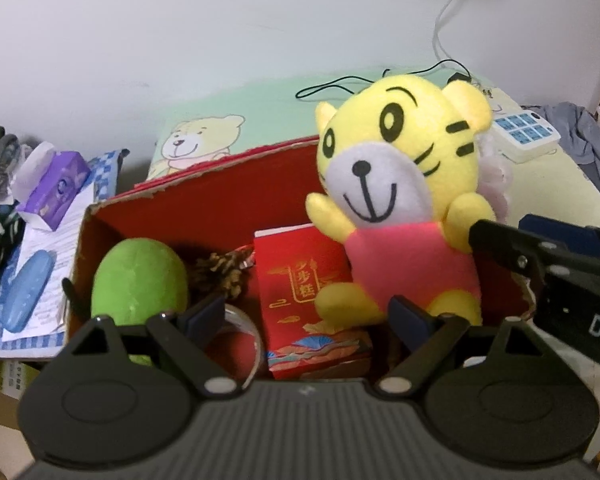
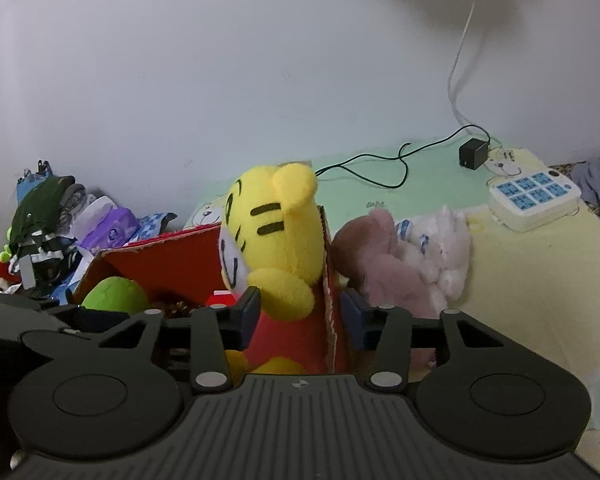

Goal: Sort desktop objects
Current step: 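Lower the tiger plush into the red box and open the right tool, then move the right tool to the white bunny plush with plaid bow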

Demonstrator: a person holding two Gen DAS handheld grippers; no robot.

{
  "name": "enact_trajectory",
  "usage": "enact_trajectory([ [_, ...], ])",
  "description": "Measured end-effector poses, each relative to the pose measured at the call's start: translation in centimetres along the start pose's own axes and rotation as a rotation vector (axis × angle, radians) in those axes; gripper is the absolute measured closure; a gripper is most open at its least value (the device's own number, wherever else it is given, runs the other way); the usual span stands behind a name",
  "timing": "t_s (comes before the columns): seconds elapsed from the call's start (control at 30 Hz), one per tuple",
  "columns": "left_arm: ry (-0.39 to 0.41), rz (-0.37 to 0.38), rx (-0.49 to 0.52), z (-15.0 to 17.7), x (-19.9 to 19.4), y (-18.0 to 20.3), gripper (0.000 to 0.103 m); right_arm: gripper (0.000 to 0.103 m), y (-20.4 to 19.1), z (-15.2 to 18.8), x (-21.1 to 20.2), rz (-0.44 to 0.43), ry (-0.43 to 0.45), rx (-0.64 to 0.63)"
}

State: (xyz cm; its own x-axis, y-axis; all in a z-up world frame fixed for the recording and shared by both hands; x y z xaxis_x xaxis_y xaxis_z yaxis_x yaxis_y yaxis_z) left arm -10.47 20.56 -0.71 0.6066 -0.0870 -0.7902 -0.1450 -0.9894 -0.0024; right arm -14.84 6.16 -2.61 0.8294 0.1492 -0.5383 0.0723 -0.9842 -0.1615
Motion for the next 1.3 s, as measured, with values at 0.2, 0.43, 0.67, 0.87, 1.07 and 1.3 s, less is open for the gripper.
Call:
enact_trajectory([
  [0.2,-0.009,-0.031,-0.006,0.3,-0.1,0.3,0.014,0.057,-0.1,0.3,-0.3,-0.033,0.005,-0.005],
  [0.43,-0.001,-0.078,-0.030,0.1,-0.7,0.9,0.017,0.063,0.0,-0.3,0.0,-0.094,-0.011,-0.049],
  [0.67,0.000,-0.124,-0.079,-0.3,-1.3,1.5,0.017,0.065,1.0,-1.0,-0.1,-0.166,-0.022,-0.075],
  [0.87,0.007,-0.163,-0.110,-0.5,-2.0,2.5,0.019,0.066,2.1,-1.5,-0.1,-0.220,-0.033,-0.088],
  [1.07,0.006,-0.198,-0.138,-0.4,-2.2,3.4,0.021,0.066,3.6,-1.8,0.0,-0.275,-0.051,-0.085],
  [1.3,0.003,-0.236,-0.160,0.0,-2.5,4.4,0.027,0.066,5.3,-1.8,0.0,-0.344,-0.074,-0.075],
])
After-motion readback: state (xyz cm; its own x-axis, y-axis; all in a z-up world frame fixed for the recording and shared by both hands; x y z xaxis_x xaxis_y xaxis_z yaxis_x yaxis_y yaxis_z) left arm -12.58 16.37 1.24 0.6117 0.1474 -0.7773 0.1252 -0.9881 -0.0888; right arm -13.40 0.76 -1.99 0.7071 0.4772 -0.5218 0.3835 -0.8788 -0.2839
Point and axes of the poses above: each gripper's, at about its wrist camera, not at the fingertips, and x roughly the way its jaws point, y to its right, z to its underside, the point moved 1 cm from there along x, roughly the way its jaws point, and after that the axes turned 7 degrees about -x, right-handed, at the moved point
